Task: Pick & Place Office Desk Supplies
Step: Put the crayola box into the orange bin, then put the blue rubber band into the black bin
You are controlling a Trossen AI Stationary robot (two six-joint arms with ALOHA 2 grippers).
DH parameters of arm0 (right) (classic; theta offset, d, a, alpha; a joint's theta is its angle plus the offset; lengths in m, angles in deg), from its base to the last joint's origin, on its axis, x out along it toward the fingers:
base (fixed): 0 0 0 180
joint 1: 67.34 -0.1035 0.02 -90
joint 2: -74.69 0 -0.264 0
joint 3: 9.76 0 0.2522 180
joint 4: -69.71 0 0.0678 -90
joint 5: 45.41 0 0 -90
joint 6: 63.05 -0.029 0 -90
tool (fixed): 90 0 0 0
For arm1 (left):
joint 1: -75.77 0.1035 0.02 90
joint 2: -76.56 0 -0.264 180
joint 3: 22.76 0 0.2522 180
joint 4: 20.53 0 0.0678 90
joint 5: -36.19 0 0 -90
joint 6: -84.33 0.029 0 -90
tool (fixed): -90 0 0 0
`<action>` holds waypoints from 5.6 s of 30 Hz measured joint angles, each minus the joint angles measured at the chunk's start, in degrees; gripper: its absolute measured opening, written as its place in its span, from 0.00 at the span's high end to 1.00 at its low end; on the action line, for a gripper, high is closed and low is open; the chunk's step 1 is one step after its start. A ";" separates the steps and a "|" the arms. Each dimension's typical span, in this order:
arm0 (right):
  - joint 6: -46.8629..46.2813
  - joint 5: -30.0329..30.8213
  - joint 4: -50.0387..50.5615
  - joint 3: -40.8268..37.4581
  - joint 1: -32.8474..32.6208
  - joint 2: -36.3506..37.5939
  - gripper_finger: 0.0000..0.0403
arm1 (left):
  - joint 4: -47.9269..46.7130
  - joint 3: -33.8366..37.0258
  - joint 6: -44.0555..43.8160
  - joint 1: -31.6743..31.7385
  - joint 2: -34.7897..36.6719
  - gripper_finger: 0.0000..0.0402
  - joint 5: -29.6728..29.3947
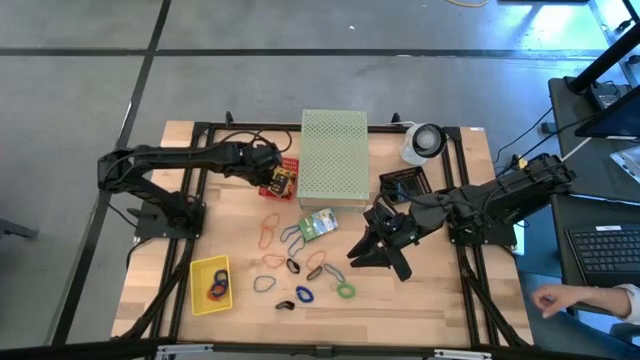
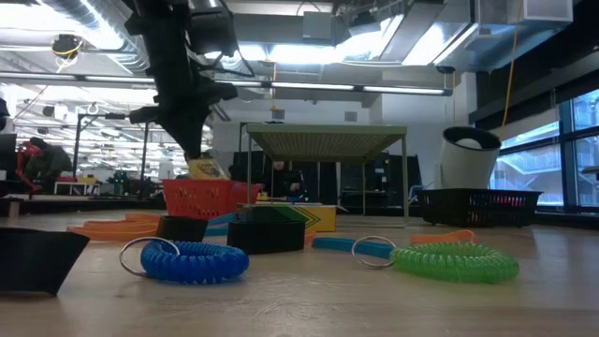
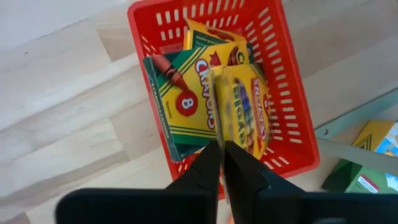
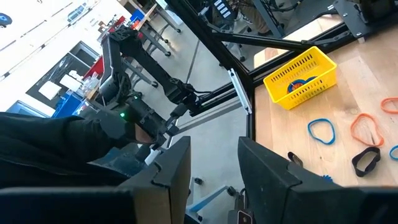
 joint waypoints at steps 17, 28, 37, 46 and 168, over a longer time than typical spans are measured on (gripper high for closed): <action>-1.32 0.04 0.07 0.00 1.30 0.00 0.67 | -0.38 -0.02 3.16 0.95 2.49 0.64 2.26; -1.55 10.02 11.45 0.02 1.47 -0.78 0.67 | 0.76 -0.02 3.99 2.89 9.92 0.63 9.27; -2.71 10.47 17.44 0.02 4.09 -10.45 0.67 | 10.99 -0.13 4.47 -6.07 13.26 0.67 12.64; -3.92 14.67 18.40 0.00 5.33 -6.32 0.67 | 11.56 -3.48 6.72 -17.99 13.68 0.72 10.21; -7.03 31.30 18.13 0.00 -8.05 11.06 0.67 | 7.53 -3.08 10.99 -24.64 -7.49 1.00 10.54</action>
